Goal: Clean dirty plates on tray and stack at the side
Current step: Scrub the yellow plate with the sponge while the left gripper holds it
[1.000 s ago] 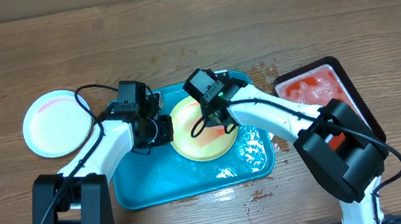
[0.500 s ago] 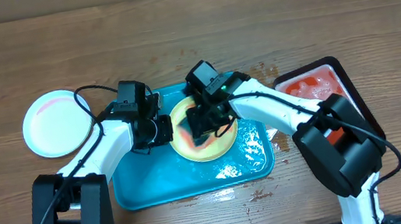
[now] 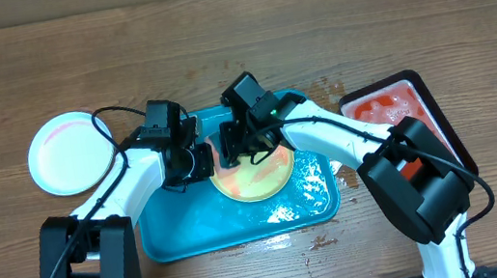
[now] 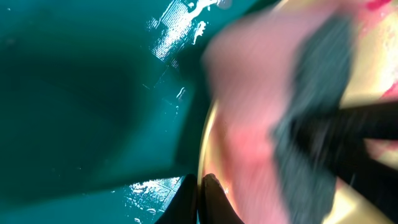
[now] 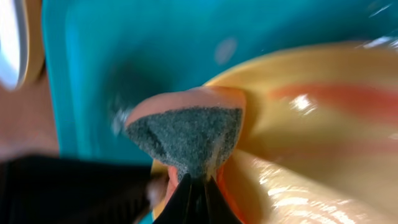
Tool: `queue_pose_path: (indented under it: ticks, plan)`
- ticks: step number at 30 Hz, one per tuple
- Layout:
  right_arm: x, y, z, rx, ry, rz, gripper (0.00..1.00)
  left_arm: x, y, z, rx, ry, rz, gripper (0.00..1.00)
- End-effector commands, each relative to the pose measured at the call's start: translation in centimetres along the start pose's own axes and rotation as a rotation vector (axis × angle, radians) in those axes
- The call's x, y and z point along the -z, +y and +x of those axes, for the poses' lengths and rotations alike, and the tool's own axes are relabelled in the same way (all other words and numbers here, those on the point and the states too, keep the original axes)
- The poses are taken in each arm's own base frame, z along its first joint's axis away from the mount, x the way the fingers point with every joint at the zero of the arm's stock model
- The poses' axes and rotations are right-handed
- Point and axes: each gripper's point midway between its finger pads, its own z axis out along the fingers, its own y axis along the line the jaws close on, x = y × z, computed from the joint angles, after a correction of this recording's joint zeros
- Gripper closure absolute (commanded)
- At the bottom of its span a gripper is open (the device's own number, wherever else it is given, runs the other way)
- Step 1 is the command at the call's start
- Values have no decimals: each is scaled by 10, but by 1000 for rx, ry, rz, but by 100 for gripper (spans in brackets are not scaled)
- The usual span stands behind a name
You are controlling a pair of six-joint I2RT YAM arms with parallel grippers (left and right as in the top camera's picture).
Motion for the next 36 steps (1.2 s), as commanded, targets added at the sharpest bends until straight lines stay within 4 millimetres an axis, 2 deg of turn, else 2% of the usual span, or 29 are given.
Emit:
queue_pose_path:
  ticks: [1, 4, 5, 7, 11, 15, 18, 23, 25, 30, 36]
  plan:
    - [4, -38, -29, -160, -129, 139, 96, 1, 2, 5, 13, 24, -11, 96]
    - [12, -75, -31, -255, -151, 264, 96, 2, 2, 6, 13, 27, -12, 96]
    - [19, -98, -30, -302, -152, 335, 96, 2, 2, 6, 14, 27, -12, 95]
    - [28, -120, -29, -345, -141, 389, 96, 2, 2, 6, 14, 26, -13, 96]
    - [45, -154, -29, -431, -117, 441, 96, 1, 2, 5, 15, 24, -13, 96]
    - [56, -173, -23, -469, -62, 454, 96, 2, 5, 5, 34, 19, -27, 96]
    - [53, -161, -11, -388, 46, 360, 96, 2, 7, 4, 42, 17, -38, 96]
    - [48, -106, 25, -140, 279, 55, 96, 2, 7, 4, 50, 17, -37, 96]
    - [49, -91, 41, -60, 347, -14, 96, 2, 7, 4, 49, 17, -38, 95]
    - [46, -68, 70, 91, 442, -66, 96, 2, 6, 4, 57, 17, -36, 95]
    - [34, -37, 92, 197, 480, -122, 96, 2, 6, 4, 61, 16, -34, 95]
